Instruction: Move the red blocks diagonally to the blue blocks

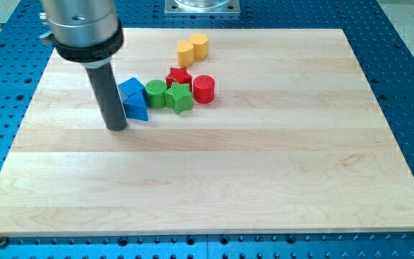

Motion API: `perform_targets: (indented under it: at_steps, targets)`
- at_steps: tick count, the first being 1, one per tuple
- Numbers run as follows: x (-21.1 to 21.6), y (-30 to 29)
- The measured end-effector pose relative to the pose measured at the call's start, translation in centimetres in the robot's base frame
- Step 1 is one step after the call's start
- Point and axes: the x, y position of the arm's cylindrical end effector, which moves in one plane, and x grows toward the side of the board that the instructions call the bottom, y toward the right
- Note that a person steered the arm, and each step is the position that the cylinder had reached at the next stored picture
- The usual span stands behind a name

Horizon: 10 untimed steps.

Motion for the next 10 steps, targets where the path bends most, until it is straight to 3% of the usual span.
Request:
perform_targets:
  at_steps: [1, 2, 3, 5, 6, 8, 9, 10]
  targets:
    - [-3.4, -6.6]
    - [-9.4, -0.8]
    - [-11.3, 5.2]
    - [-5.1, 19.4]
    - [-4.3, 19.9]
    - [-3.6, 26.6]
    - [-0.9, 25.7]
    - [4.5, 16.1]
